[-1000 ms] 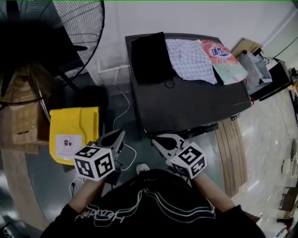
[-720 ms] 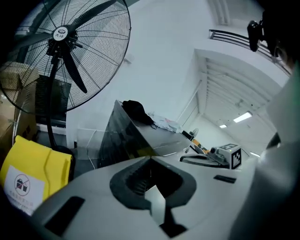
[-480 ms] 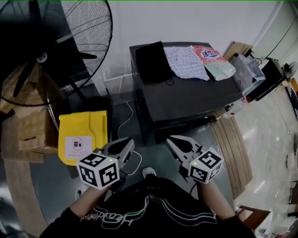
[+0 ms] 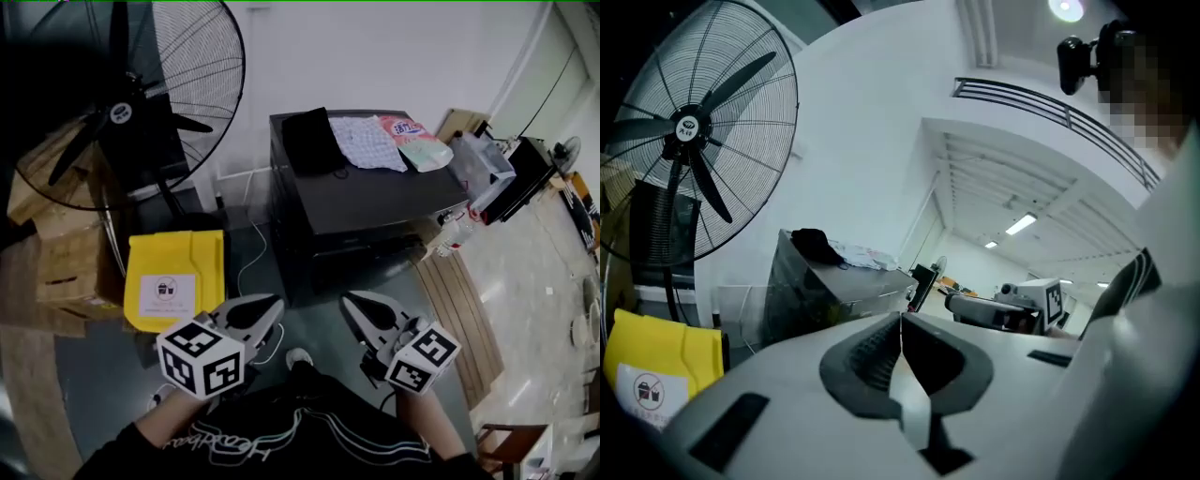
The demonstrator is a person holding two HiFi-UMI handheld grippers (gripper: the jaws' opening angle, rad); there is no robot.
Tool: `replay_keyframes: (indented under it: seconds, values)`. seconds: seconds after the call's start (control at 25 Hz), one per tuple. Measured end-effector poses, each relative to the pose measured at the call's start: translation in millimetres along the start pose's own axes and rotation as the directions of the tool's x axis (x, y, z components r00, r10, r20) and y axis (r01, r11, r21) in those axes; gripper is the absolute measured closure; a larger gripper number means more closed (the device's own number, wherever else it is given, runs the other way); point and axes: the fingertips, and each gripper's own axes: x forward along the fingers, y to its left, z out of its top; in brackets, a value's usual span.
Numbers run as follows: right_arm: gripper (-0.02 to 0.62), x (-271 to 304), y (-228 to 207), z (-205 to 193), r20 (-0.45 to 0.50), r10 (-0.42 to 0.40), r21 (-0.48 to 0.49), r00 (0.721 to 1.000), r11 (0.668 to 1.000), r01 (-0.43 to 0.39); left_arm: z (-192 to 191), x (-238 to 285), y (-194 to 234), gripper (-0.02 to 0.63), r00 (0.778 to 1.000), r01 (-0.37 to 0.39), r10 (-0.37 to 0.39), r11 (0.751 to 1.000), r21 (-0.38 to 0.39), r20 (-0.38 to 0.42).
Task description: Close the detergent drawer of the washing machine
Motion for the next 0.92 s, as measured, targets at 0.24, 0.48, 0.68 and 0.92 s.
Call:
replay_keyframes:
  seconds: [0.24,0.48,0.68,0.92]
  values:
    - [0.569,-13,27,-10,0.014,-0.026,-0.003,1.000,1.000,0.026,-10,-27,-18,0.580,0.999,0.033,-0.034,0.999,0.037,0.022]
    - [0.569,-18,29,-35,-0.003,-0.053,0.043,0.999,0.998,0.053,-28,-29,-15,0.580,0.999,0.040,-0.040,0.999,0.020,-0.007]
    - [0.569,-22,26,-53,-0.014,-0.083,0.079,0.996,0.993,0.084,-40,-25,-10,0.580,0.998,0.049,-0.049,0.999,0.021,-0.028]
    - [0.569,-22,21,-68,-0.025,-0.095,0.107,0.995,0.989,0.097,-45,-17,-5,0.580,0.997,0.062,-0.060,0.997,0.046,-0.038]
